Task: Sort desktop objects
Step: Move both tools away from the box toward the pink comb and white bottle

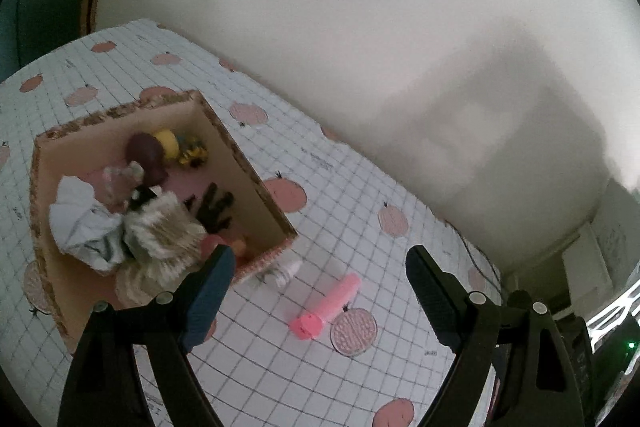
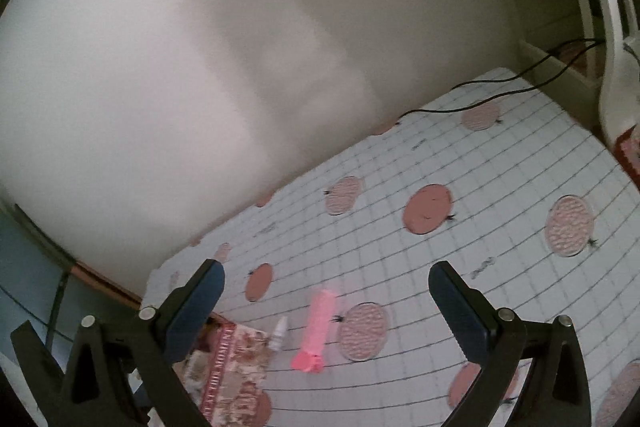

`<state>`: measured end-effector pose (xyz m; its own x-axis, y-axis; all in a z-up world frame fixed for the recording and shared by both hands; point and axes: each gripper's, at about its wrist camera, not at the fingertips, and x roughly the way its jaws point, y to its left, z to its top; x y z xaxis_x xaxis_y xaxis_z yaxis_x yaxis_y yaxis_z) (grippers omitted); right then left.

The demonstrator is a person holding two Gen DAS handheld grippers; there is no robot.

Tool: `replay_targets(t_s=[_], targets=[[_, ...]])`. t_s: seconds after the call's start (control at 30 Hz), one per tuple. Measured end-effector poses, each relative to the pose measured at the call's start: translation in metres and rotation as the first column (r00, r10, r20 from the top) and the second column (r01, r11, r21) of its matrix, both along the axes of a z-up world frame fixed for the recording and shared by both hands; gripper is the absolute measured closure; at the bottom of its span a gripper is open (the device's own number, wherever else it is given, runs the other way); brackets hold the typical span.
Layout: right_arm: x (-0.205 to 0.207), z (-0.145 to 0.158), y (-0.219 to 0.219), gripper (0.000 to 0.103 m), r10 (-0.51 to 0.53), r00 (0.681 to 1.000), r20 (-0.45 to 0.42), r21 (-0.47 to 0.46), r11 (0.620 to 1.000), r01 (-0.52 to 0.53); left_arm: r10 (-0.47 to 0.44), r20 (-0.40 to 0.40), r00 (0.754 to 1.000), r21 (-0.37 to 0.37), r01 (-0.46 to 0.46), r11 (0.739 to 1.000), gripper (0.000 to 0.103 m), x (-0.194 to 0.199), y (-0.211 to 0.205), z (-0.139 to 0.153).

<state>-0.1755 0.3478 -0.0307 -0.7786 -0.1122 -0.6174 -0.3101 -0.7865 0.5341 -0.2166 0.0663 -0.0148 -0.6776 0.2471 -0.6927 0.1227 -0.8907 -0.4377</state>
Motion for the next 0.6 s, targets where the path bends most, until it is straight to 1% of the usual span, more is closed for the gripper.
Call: replay_targets(t_s=[0.1,0.2,0.23,0.3,0.47,0.6], targets=[[0.001,-0.002,0.005,0.000,-0.008,1.000,0.022,0.006,1.000,0.008,-0.035,0.036,0.999,0.006,0.035,0.999,0.015,-0.004,0.010,-0.010],[-0.003,-0.010,0.010,0.000,0.006,0.998,0.055,-0.037,0.999,-0.004,-0.071,0.069,0.995,-0.007,0.071,0.997,0.015,-0.008,0.020,-0.019],[-0.005,-0.014,0.010,0.000,0.016,0.997,0.072,-0.043,0.999,-0.013,-0.080,0.081,0.993,-0.016,0.082,0.997,0.015,-0.010,0.024,-0.023],[-0.010,-0.019,0.009,0.000,0.020,0.995,0.095,-0.029,0.999,-0.017,-0.095,0.095,0.991,-0.030,0.098,0.995,0.015,-0.013,0.028,-0.029],[-0.020,-0.038,0.008,0.000,0.020,0.982,0.186,0.003,1.000,-0.021,-0.146,0.127,0.981,-0.066,0.155,0.986,0.015,-0.024,0.040,-0.046],[-0.023,-0.057,0.011,0.000,0.005,0.969,0.245,-0.025,1.000,0.002,-0.187,0.145,0.972,-0.125,0.206,0.971,0.015,-0.036,0.054,-0.060]])
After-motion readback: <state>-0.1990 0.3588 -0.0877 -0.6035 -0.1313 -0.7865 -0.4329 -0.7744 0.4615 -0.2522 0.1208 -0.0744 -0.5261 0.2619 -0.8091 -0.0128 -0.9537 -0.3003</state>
